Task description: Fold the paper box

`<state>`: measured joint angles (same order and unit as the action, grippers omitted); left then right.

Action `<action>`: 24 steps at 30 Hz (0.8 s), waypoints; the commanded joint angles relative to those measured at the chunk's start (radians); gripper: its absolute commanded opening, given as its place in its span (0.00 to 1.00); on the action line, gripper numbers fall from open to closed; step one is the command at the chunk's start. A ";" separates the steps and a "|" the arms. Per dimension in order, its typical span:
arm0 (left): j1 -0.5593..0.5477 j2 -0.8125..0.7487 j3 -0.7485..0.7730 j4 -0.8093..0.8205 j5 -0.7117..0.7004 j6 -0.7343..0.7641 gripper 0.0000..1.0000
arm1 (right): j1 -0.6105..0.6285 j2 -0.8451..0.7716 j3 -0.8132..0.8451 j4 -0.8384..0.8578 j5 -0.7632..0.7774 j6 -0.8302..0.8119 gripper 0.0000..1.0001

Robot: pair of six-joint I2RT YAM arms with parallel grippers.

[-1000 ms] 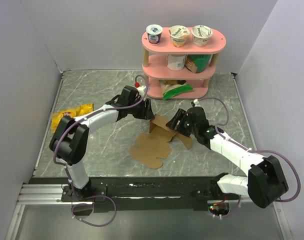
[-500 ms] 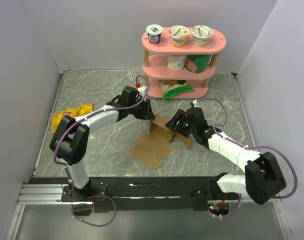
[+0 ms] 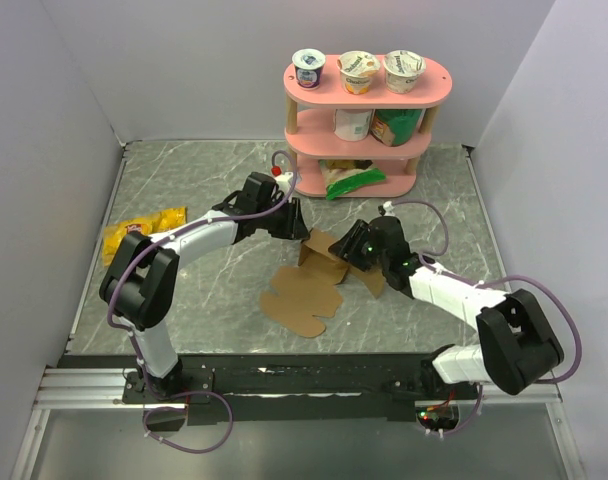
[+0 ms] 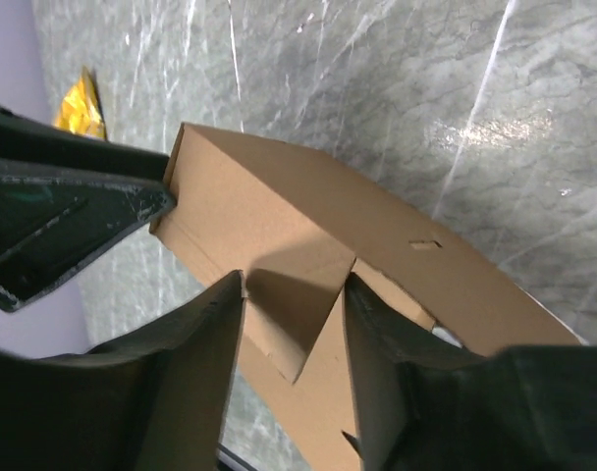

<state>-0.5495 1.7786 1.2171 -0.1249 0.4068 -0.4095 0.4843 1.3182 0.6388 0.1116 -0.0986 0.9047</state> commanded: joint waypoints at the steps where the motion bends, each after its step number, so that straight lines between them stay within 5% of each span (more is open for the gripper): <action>1: -0.009 0.022 -0.008 -0.058 -0.011 0.006 0.36 | -0.004 0.032 0.005 0.102 0.005 0.057 0.39; 8: -0.009 0.018 -0.005 -0.074 -0.019 -0.005 0.35 | -0.004 0.075 0.041 0.094 0.017 0.053 0.28; 9: -0.009 0.018 -0.005 -0.076 -0.020 -0.008 0.35 | -0.004 0.087 0.050 0.095 0.010 0.043 0.31; 10: -0.009 0.018 -0.008 -0.078 -0.026 -0.011 0.34 | -0.003 0.088 0.062 0.082 0.004 0.007 0.52; 13: -0.009 0.037 0.007 -0.099 -0.046 -0.020 0.33 | 0.003 0.044 0.094 0.027 0.008 -0.070 0.95; 14: -0.009 0.041 0.013 -0.108 -0.051 -0.023 0.32 | 0.002 0.020 0.085 0.014 0.016 -0.090 1.00; 24: -0.007 0.041 0.025 -0.119 -0.077 -0.022 0.32 | -0.052 -0.309 0.085 -0.213 0.082 -0.391 1.00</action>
<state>-0.5594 1.7905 1.2385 -0.1711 0.3943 -0.4400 0.4789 1.0588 0.6884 -0.0124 -0.0639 0.6617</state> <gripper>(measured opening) 0.320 0.994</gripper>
